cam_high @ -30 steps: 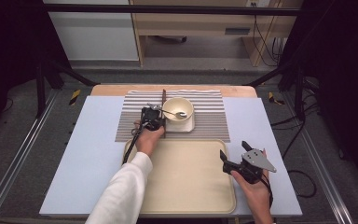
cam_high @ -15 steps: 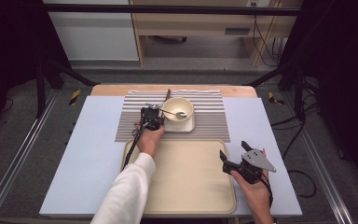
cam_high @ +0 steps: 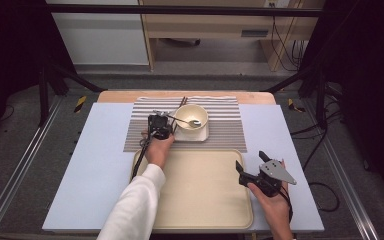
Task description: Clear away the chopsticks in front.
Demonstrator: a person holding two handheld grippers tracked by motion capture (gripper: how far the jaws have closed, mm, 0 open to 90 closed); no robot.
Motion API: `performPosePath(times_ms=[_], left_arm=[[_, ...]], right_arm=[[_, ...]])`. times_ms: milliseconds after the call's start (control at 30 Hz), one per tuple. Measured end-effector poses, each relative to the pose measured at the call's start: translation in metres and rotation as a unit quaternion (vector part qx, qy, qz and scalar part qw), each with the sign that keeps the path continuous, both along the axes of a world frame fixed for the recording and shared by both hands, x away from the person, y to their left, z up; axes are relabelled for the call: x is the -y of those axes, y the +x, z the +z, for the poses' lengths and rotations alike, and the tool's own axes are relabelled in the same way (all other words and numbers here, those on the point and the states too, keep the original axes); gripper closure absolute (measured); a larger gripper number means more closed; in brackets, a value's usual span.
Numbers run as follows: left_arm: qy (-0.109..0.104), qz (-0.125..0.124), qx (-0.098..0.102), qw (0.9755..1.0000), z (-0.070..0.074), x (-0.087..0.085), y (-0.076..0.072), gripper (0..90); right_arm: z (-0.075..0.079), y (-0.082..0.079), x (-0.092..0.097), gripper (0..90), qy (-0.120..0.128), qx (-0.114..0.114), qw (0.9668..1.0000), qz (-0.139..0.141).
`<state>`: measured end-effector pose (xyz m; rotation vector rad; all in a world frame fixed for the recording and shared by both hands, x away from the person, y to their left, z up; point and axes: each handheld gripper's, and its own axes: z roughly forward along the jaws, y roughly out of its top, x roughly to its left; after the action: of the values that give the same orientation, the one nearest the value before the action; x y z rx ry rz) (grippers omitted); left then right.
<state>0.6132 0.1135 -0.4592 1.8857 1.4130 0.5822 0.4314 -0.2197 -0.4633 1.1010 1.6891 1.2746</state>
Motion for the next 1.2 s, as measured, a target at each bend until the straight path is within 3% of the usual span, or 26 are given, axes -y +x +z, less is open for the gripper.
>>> performPosePath(times_ms=[433, 600, 933, 1200], left_arm=[[-0.016, 0.002, 0.009, 0.9998, 0.012, -0.014, -0.009, 85.9], [-0.027, 0.006, 0.01, 0.9996, 0.02, -0.025, -0.019, 85.9], [-0.019, 0.006, 0.01, 0.9998, 0.033, -0.041, -0.041, 85.9], [-0.033, 0.028, 0.007, 0.999, 0.038, -0.063, -0.059, 85.8]], right_arm=[[0.0, 0.001, 0.0, 10.0, -0.001, 0.0, 1.0, -0.001], [0.0, 0.001, 0.001, 7.1, 0.001, -0.002, 1.0, -0.004], [0.0, 0.001, 0.001, 6.0, 0.003, 0.001, 1.0, 0.006], [-0.001, 0.001, 0.0, 5.7, -0.003, -0.003, 0.9999, 0.01]])
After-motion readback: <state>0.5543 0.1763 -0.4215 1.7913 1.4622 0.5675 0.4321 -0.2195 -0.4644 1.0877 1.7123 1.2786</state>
